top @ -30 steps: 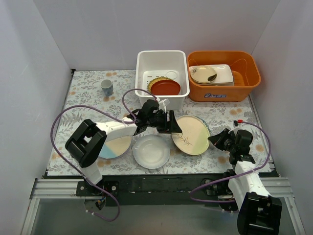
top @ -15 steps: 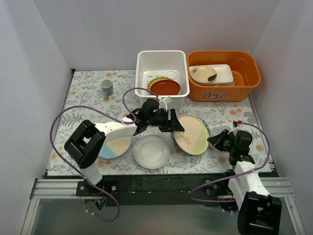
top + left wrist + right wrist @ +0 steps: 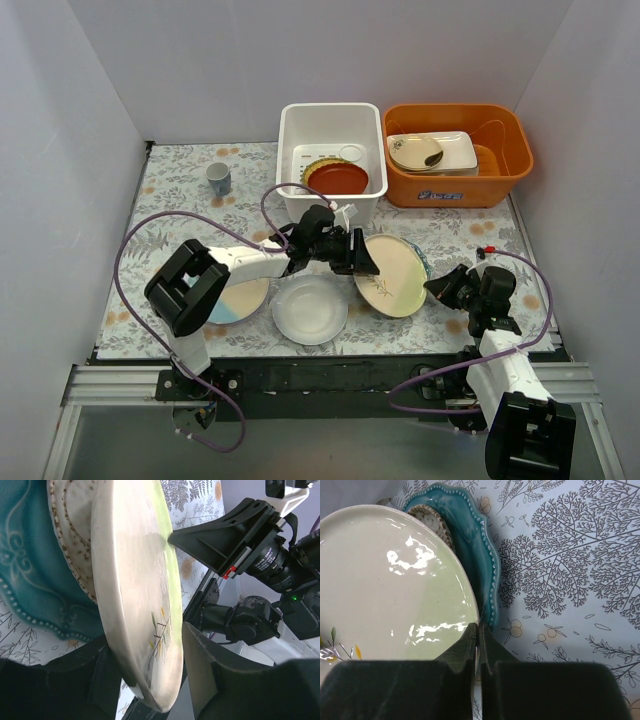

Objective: Place the plates into the plastic bin on the countertop
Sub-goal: Pick up the plate at the center of the board.

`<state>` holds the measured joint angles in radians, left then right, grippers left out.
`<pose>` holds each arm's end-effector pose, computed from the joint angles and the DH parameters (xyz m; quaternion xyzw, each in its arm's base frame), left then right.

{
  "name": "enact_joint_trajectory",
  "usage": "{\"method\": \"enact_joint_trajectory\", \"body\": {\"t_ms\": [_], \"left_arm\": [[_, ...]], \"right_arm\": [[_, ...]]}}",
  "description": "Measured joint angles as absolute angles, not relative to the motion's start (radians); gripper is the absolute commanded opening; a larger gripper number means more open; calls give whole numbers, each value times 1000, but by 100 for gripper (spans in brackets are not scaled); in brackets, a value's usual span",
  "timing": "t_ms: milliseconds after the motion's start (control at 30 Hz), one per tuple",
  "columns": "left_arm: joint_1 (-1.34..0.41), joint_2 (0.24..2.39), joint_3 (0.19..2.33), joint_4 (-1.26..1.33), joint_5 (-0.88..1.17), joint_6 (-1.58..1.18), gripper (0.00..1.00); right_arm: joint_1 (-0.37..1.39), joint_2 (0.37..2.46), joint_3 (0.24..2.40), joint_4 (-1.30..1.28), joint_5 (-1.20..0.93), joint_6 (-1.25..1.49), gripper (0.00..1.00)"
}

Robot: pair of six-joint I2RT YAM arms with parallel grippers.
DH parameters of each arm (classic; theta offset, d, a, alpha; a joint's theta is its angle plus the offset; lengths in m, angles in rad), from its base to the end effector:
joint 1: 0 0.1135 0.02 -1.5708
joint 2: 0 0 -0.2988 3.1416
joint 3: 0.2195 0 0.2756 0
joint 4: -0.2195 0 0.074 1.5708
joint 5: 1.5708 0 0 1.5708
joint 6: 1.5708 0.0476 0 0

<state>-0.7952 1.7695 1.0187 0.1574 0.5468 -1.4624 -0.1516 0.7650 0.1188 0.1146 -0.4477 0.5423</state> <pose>0.2705 -0.3112 0.2027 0.1586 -0.8448 0.5106 0.0221 0.1574 -0.0032 0.1471 0.1841 0.8334 0.2830 0.4375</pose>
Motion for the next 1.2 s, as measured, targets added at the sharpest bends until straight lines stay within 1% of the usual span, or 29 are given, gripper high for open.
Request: {"method": "enact_joint_trajectory", "body": {"t_ms": [33, 133, 233, 267, 367, 833, 867, 900, 933, 1000, 1033, 1100, 1133, 1200], "left_arm": [[-798, 1778, 1026, 157, 546, -1463, 39], [-807, 1803, 1039, 156, 542, -1463, 34], [-813, 1814, 1044, 146, 538, -1462, 22], [-814, 1816, 1045, 141, 539, -1463, 13], [-813, 1816, 1058, 149, 554, -1486, 0], [-817, 1816, 1070, 143, 550, -1474, 0], [-817, 1816, 1071, 142, 550, -1474, 0], [-817, 1816, 1071, 142, 550, -1473, 0], [-817, 1816, 1072, 141, 550, -1473, 0], [-817, 1816, 1075, 138, 550, -1473, 0], [-818, 1816, 1076, 137, 550, -1471, 0], [-821, 1816, 1078, 134, 548, -1468, 0], [-822, 1816, 1079, 133, 546, -1467, 0], [-824, 1816, 1082, 130, 546, -1465, 0]], "right_arm": [[-152, 765, 119, 115, -448, 542, 1], [-152, 765, 119, 115, -448, 542, 1], [-154, 765, 119, 115, -451, 541, 1], [-154, 765, 119, 115, -452, 540, 1], [-159, 763, 119, 129, -461, 539, 1], [-162, 760, 119, 137, -459, 522, 2], [-162, 760, 119, 137, -459, 522, 7], [-162, 760, 119, 137, -460, 520, 9], [-162, 760, 119, 137, -461, 520, 16], [-163, 758, 119, 135, -461, 521, 22], [-163, 756, 119, 134, -465, 520, 28], [-163, 747, 119, 130, -475, 520, 34], [-163, 744, 119, 130, -480, 520, 39], [-163, 739, 119, 131, -491, 521, 43]]}}
